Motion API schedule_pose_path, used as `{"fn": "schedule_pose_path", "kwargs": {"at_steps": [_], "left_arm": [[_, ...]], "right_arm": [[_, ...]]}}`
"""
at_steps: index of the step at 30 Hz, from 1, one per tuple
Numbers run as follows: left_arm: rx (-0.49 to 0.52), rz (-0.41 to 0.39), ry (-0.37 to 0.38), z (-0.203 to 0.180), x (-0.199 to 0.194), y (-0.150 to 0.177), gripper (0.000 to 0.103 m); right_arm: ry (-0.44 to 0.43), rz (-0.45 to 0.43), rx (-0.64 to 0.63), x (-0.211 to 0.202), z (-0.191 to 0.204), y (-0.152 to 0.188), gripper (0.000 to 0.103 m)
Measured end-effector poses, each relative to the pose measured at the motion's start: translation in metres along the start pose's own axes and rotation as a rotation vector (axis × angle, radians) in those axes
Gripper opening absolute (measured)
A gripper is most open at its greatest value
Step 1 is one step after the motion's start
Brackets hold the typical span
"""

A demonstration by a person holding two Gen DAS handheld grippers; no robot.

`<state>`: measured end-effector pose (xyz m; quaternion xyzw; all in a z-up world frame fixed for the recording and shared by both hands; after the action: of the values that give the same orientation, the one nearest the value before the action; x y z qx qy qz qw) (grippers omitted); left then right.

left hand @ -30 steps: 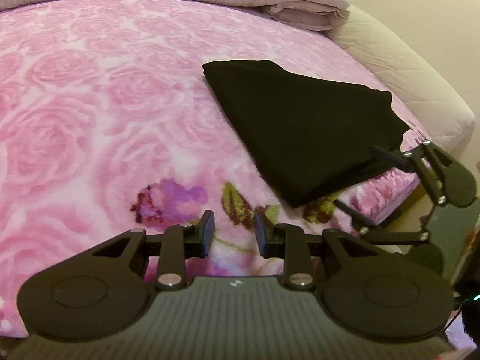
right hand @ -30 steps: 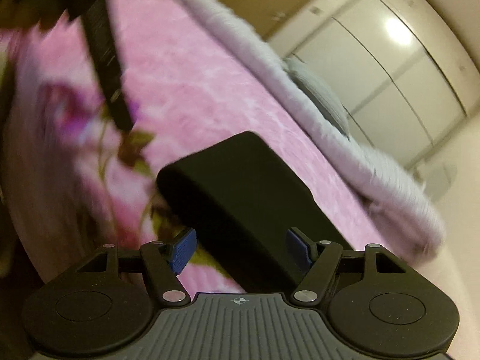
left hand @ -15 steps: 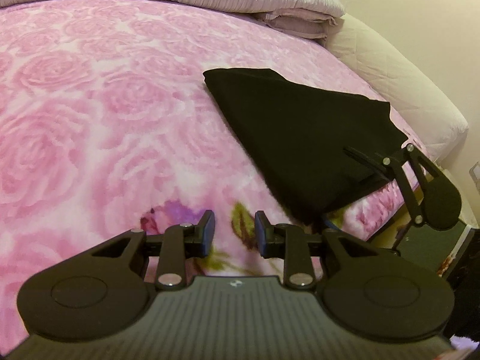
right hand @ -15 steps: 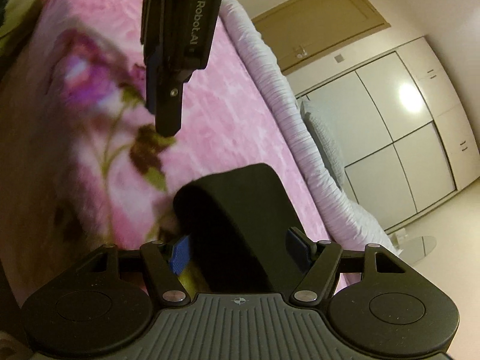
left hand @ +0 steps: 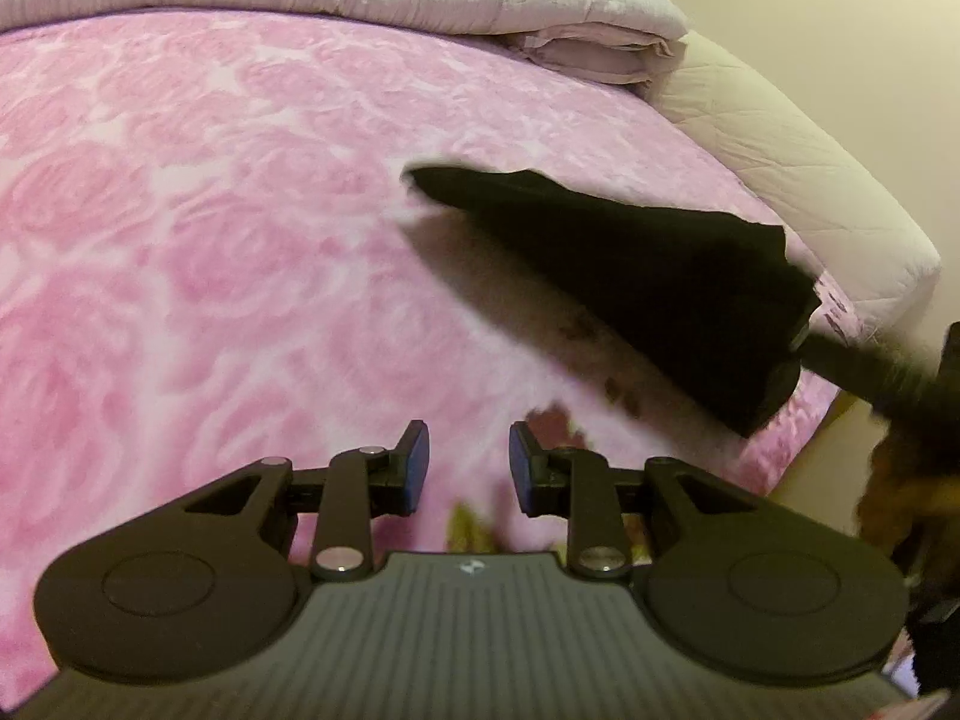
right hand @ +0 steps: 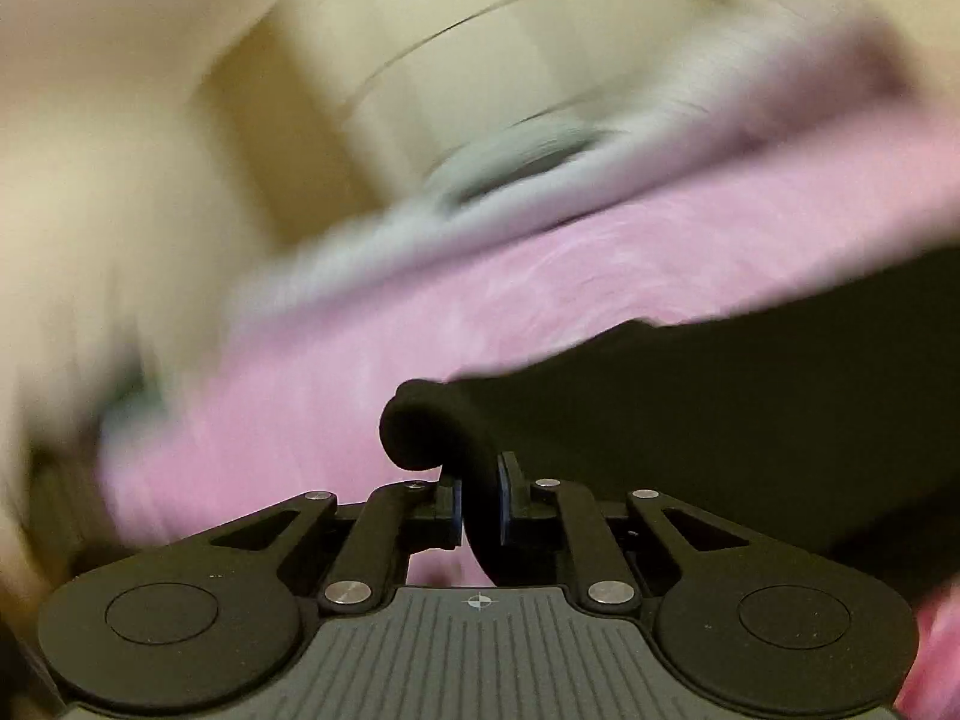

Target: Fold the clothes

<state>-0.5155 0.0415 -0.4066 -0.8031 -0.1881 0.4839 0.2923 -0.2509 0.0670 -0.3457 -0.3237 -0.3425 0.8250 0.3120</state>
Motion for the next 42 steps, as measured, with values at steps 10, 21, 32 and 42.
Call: {"fn": "schedule_pose_path", "kwargs": {"at_steps": [10,21,32,42], "left_arm": [[0.104,0.061,0.077,-0.061,0.072,-0.022,0.024],[0.152,0.092,0.143,-0.104,0.115,-0.038,0.024],[0.136,0.08,0.22,-0.147,0.15,-0.056,0.024],[0.156,0.066,0.271,-0.172,0.163,-0.068,0.025]], "right_arm": [[0.169,-0.194,0.78,-0.088,-0.192,-0.034,0.014],[0.069,-0.214,0.723,-0.09,-0.195,-0.04,0.063],[0.248,-0.157,0.135,-0.082,-0.125,-0.094,0.011],[0.465,-0.233,0.168,-0.098,-0.176,-0.064,0.011]]}}
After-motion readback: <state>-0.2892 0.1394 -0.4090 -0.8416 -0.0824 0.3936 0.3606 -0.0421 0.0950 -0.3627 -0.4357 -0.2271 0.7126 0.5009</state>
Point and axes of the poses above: each gripper's, at about its wrist camera, not at the fingertips, and x roughly the way its jaws point, z to its left, y to its underside, the point moved 6 cm from there along x, roughly the way its jaws point, and after that the axes turned 2 degrees about -z, right-handed, at the moved point
